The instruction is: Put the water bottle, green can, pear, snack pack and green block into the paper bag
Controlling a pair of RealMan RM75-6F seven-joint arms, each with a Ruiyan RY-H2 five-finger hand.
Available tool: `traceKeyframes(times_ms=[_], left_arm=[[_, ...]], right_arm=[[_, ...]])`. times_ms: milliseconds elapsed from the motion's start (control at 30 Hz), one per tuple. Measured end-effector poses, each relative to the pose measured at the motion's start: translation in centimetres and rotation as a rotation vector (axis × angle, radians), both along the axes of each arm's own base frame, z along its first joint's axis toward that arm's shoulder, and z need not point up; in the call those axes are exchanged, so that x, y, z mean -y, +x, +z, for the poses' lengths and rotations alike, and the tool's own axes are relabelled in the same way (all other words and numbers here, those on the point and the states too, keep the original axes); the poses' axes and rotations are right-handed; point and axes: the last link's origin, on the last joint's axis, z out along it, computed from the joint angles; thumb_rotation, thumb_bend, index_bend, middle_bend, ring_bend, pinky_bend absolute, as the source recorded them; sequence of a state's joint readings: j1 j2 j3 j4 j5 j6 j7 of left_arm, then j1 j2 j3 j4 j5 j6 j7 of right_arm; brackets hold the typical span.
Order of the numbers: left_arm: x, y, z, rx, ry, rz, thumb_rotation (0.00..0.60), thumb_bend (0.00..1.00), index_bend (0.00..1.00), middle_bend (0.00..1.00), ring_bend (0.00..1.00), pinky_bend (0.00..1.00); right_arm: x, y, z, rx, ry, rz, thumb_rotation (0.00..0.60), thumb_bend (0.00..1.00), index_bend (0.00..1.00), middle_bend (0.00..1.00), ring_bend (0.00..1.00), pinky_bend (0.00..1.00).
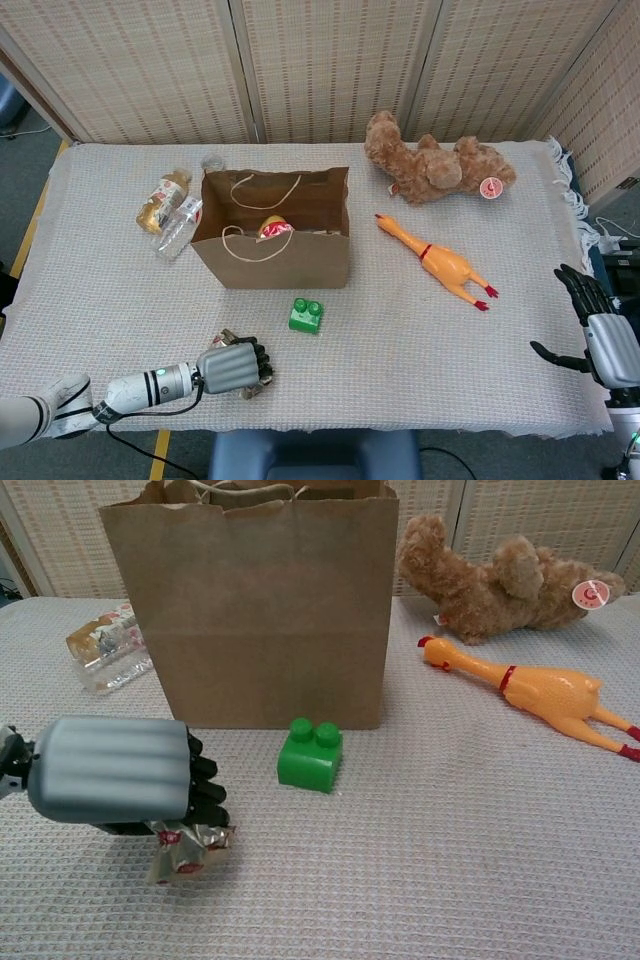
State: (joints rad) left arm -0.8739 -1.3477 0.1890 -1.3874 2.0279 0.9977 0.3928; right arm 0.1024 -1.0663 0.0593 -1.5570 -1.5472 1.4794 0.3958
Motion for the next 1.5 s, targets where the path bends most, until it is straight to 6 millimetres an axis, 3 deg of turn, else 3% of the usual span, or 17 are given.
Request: traceKeyframes(times_ms=[167,400,533,667,833,1033,1200,1500], left_arm=[[-0.7,-1.9,4.7,0.043,0.132,0.088,0.600,0.66,0.63,0.65,0.57,0.64],[-1.7,-5.7,13.0,0.204,0.439,0.306,0.600,0.66,0.64,0.66,0.58,0.67],[-2.8,-7.2,16.4,0.345,0.606,0.446,0.600,0.66,0.65,0.66,0.59,0.68],[-4.0,-7.2,18.5,0.601,0.712,0.637,0.600,0.66,0.64,0.66,0.59,0.67],[-5.2,-4.2,18.7,1.003,0.659,0.895,0.600,0.66,0.65,0.66,0.59,0.68],[-7.2,2.7,17.5,1.378,0.377,1.083,0.600,0.66,0.66,0.66,0.58,0.68],[-8.8,8.8,15.6,1.462,0.164,1.063,0.600,0.66,0.67,0.67,0.58,0.68],[-11.9,15.0,12.6,1.486,0.049,0.993,0.600,0.65,0.67,0.67,0.58,0.69]], right_arm=[[-0.1,0.0,0.0,0.001,-0.001,0.001,0.600,0.06,0.00,0.00,0.00,0.00],[-0.1,0.0,0.0,-0.004,-0.002,0.003,0.600,0.06,0.00,0.00,0.00,0.00],[0.0,0.2,-0.2,-0.013,-0.002,0.005,0.600,0.06,0.00,0.00,0.00,0.00],[0.1,0.3,-0.3,-0.020,0.001,0.010,0.600,0.06,0.00,0.00,0.00,0.00],[0.2,0.5,-0.5,-0.024,0.004,0.017,0.600,0.06,0.00,0.00,0.00,0.00],[0.2,0.4,-0.5,-0.024,0.006,0.017,0.600,0.06,0.00,0.00,0.00,0.00],[0.1,0.2,-0.3,-0.018,0.010,0.010,0.600,0.06,0.00,0.00,0.00,0.00],[-0.1,-0.1,0.1,-0.006,0.013,-0.009,0.600,0.06,0.00,0.00,0.00,0.00]])
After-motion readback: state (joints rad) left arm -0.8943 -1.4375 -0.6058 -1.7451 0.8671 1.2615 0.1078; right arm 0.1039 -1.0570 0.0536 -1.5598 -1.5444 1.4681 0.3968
